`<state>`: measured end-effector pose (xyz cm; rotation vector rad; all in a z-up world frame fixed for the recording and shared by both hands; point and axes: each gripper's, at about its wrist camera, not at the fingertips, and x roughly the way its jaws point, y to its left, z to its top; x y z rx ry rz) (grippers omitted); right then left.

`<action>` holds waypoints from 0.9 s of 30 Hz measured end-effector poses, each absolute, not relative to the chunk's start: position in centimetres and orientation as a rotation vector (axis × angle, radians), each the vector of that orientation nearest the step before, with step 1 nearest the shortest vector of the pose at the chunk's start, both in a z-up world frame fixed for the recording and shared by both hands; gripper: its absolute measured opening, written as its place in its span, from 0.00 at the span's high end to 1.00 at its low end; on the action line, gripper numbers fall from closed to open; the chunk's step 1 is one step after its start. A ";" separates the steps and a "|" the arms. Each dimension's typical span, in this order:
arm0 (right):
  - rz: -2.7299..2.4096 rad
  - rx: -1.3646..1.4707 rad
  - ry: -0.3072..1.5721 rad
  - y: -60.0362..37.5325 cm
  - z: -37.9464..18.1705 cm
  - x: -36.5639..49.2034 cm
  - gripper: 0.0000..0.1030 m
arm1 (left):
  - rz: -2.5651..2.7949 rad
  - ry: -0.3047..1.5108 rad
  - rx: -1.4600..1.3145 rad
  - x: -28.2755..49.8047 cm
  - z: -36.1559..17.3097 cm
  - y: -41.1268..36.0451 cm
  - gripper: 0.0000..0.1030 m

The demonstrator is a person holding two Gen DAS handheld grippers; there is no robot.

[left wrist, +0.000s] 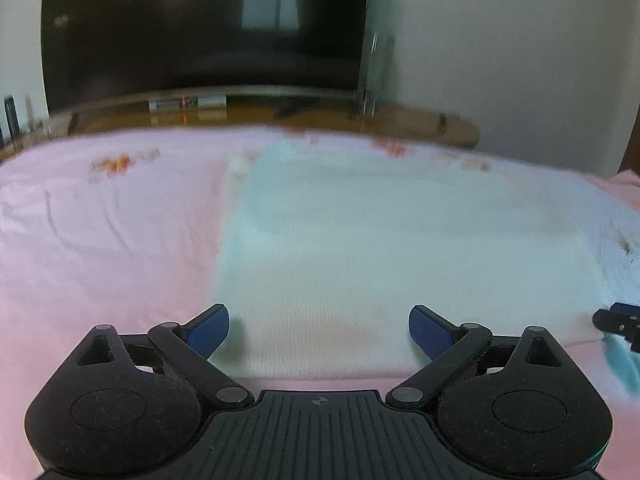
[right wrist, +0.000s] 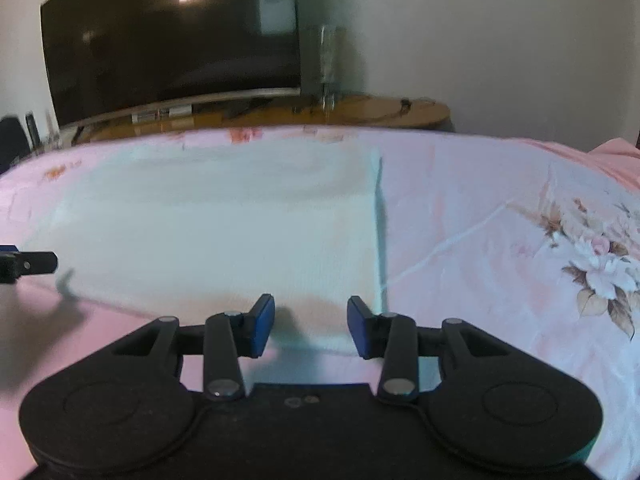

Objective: Fold small clothes

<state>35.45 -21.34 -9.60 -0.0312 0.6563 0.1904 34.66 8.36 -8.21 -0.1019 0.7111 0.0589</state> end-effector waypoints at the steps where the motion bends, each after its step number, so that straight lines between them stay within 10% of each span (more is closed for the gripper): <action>1: 0.187 -0.022 0.685 -21.5 -10.4 35.9 0.62 | 0.054 0.740 -0.089 35.1 -9.0 8.4 0.07; 22: 0.174 0.072 0.630 -23.1 -8.1 37.8 0.61 | 0.049 0.630 -0.022 36.7 -6.6 8.2 0.06; 27: 0.182 0.082 0.597 -23.2 -7.1 41.8 0.75 | 0.072 0.617 -0.016 40.0 -6.5 8.4 0.06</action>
